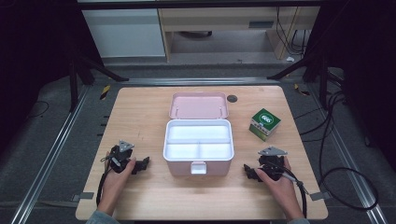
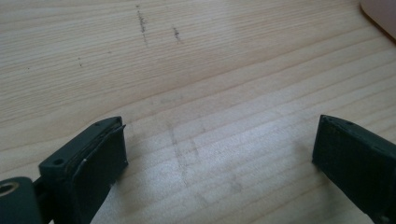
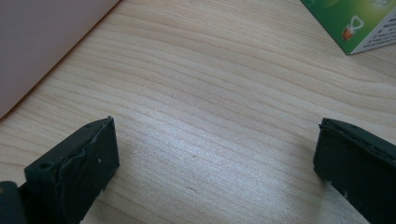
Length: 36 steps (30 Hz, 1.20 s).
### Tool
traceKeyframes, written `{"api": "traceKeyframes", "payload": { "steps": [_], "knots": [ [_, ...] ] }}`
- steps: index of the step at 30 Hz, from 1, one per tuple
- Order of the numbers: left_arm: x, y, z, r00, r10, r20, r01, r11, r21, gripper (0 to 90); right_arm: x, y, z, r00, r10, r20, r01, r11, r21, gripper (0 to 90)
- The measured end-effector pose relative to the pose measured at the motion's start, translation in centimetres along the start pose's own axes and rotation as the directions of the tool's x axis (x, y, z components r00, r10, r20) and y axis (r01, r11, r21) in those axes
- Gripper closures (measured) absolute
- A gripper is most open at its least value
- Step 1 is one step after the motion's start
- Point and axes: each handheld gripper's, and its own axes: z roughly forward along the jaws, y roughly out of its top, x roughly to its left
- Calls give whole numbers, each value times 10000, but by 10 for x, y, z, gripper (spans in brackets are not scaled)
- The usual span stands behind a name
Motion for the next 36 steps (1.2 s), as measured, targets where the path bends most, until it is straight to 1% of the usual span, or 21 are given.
{"api": "traceKeyframes", "payload": {
  "steps": [4,6,7,8,10,12,13,15,16,18,21,22,23,24,25,28,30,31,33,34,36],
  "knots": [
    [-7,-1,-8,9997,248,75,-247,9996,-120,25,0,0,0,10000,-50,-42,50,10000,6,16],
    [-13,-3,-16,9993,335,180,-331,9992,-210,26,1,1,-3,9997,-128,-217,128,9999,31,67],
    [-16,-5,-20,9990,342,299,-335,9991,-253,27,3,2,-6,9995,-160,-287,159,9999,-50,54],
    [-20,-5,-23,9984,382,422,-372,9990,-254,26,5,2,-10,9991,-263,-336,256,9994,-215,31],
    [-30,-4,-29,9964,578,616,-559,9979,-324,27,11,4,-18,9981,-535,-303,522,9976,-447,51],
    [-39,-4,-34,9936,817,781,-780,9958,-488,21,21,6,-27,9959,-776,-463,742,9947,-715,62],
    [-44,-5,-37,9929,883,794,-844,9951,-513,21,21,6,-27,9959,-776,-463,742,9947,-715,62],
    [-51,-7,-41,9921,894,880,-852,9951,-512,20,28,6,-31,9950,-863,-502,809,9916,-1005,78],
    [-58,-8,-45,9881,1010,1160,-945,9937,-604,27,36,7,-34,9920,-1039,-716,961,9897,-1058,80],
    [-63,-9,-46,9862,1111,1229,-1040,9926,-621,29,40,7,-35,9904,-1144,-770,1058,9885,-1079,85],
    [-76,-9,-45,9771,1555,1454,-1471,9869,-666,46,53,7,-36,9816,-1599,-1047,1484,9828,-1097,92],
    [-81,-9,-44,9747,1649,1506,-1556,9852,-714,51,61,8,-35,9742,-1867,-1267,1735,9789,-1080,103],
    [-85,-8,-44,9706,1790,1608,-1692,9829,-731,51,61,8,-35,9742,-1867,-1267,1735,9789,-1080,103],
    [-91,-6,-45,9613,2097,1784,-1972,9766,-853,61,66,10,-34,9674,-2047,-1489,1886,9752,-1157,116],
    [-91,-6,-45,9613,2097,1784,-1972,9766,-853,66,66,10,-34,9674,-2047,-1489,1886,9752,-1157,116],
    [-99,-3,-44,9488,2359,2102,-2139,9692,-1221,88,72,12,-33,9581,-2103,-1945,1882,9740,-1264,127],
    [-101,0,-42,9517,2177,2165,-1888,9710,-1465,138,75,13,-30,9535,-2061,-2198,1798,9746,-1335,137],
    [-102,2,-41,9533,2093,2179,-1771,9714,-1583,169,79,15,-28,9496,-2037,-2383,1728,9743,-1443,180],
    [-104,5,-40,9523,2054,2258,-1664,9695,-1800,176,81,16,-27,9479,-2080,-2412,1754,9731,-1496,208],
    [-105,6,-41,9520,2083,2241,-1664,9672,-1922,199,85,18,-25,9439,-2208,-2458,1857,9698,-1579,237],
    [-106,7,-41,9485,2171,2306,-1695,9630,-2095,211,86,19,-24,9424,-2231,-2493,1885,9697,-1551,240]
  ]
}}
